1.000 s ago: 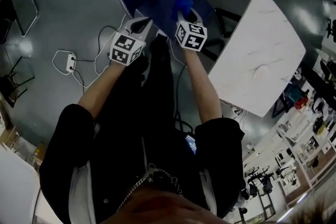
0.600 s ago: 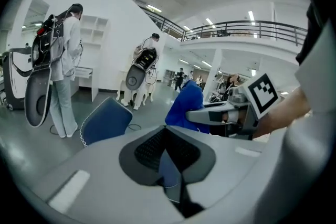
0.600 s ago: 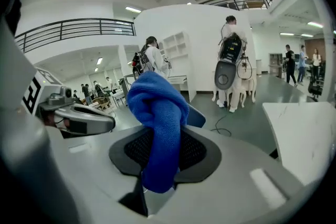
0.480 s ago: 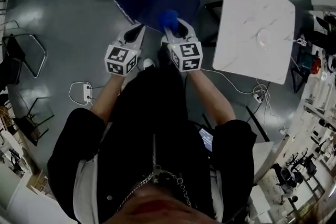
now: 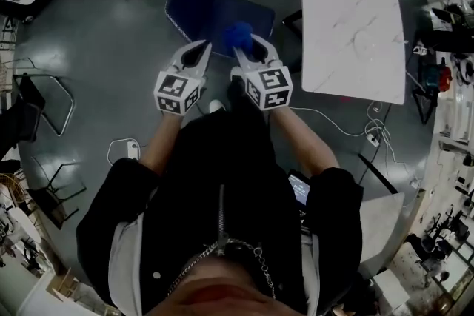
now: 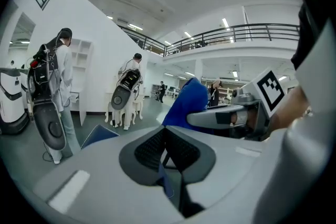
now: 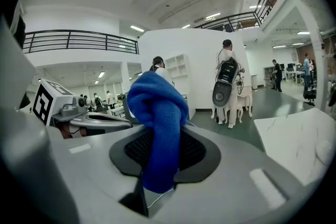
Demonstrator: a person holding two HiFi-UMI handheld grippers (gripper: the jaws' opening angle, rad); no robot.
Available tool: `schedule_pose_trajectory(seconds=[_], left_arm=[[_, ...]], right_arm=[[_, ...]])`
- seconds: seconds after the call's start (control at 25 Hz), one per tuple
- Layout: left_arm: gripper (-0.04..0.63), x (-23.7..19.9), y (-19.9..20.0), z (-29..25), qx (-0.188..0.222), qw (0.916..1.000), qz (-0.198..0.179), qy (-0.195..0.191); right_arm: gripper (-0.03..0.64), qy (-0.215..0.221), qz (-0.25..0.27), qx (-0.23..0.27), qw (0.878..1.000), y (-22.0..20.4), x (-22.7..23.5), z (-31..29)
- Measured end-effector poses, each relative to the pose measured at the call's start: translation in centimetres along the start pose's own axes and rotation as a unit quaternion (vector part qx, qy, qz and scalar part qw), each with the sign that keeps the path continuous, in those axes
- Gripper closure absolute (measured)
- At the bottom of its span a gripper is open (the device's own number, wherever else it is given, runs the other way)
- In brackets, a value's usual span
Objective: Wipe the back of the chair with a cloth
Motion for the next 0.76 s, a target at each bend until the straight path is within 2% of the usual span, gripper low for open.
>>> schedule_pose_trajectory(seconds=[0.2, 0.44, 0.76], left_arm=[[0.586, 1.8, 0.6, 1.1, 0.012, 0.9999, -0.003, -0.005], [0.586, 0.7, 0.0, 3.5, 0.008, 0.9998, -0.013, -0.014], [0.586, 0.8, -0.5, 4.9, 0.009, 0.9995, -0.023, -0.02]], right_arm=[[0.514, 0.001, 0.007, 0.003, 1.0, 0.1, -0.8, 1.8], [0.514, 0.005, 0.003, 0.012, 1.0, 0.0, -4.1, 0.8], [0.514, 0.015, 0.008, 0.018, 1.0, -0.4, -5.8, 0.6]])
Point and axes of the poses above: the fingertips, and each gripper's own axes: z backward along the fingers, x to its right, y out of its top, the point moved 3 cm from there along z, backward along the fingers, and after that the axes turned 7 degrees about -z, right-handed, at the moved point
